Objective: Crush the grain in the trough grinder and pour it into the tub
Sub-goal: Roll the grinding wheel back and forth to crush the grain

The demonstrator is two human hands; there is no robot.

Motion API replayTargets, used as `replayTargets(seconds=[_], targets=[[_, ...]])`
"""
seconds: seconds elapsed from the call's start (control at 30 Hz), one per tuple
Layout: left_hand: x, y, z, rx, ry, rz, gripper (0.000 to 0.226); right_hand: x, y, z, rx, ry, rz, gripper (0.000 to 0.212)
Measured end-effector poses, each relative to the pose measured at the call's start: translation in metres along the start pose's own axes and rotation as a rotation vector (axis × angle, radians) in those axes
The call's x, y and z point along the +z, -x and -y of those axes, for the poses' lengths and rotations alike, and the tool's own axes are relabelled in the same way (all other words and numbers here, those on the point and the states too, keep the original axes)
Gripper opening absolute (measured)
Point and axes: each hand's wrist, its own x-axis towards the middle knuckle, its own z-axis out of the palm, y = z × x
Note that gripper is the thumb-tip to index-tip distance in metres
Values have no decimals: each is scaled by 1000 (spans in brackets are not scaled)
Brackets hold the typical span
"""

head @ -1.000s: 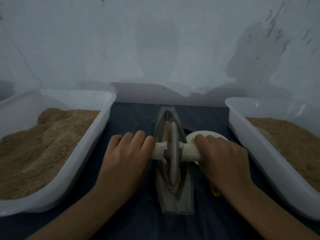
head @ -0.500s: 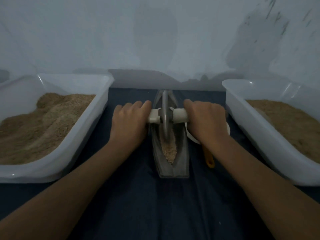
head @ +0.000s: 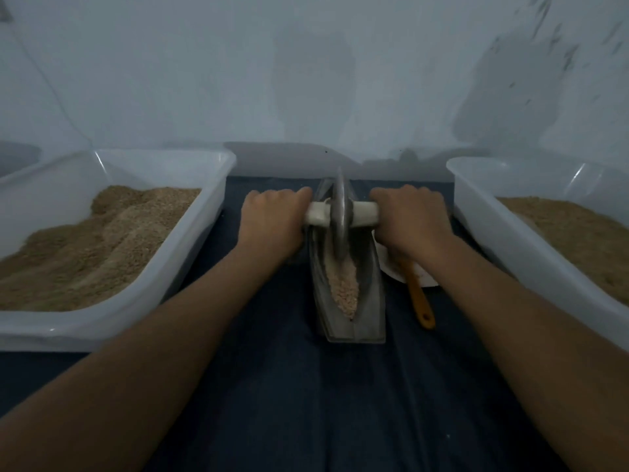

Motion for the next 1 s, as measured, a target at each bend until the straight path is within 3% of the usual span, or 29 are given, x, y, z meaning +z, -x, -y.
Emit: replayTargets(seconds=[0.13,0.33,0.5,0.63,0.8,0.9,1.0], targets=[[14,-22,-1,-52,2,-12,12,4,-29,-5,-47,-16,75,23],[-4,32,2,56,33,-63,28,-11,26,9,-38,16,-116,25],[-25,68,-5,189,0,-237,27,-18,80,9,-62,45,-304,37],[-23,48,-1,178,-27,-104,37,-9,60,3,-45,17,-182,36],[-5,0,-12,-21,-109,-53,22,2,5,2,68,-114,16,15],[5,-1,-10,-32,-94,-140,21,8,9,2,75,-101,-45,17],[-2,17,-9,44,-19,-114,26,3,33,3,31,-65,-83,21]])
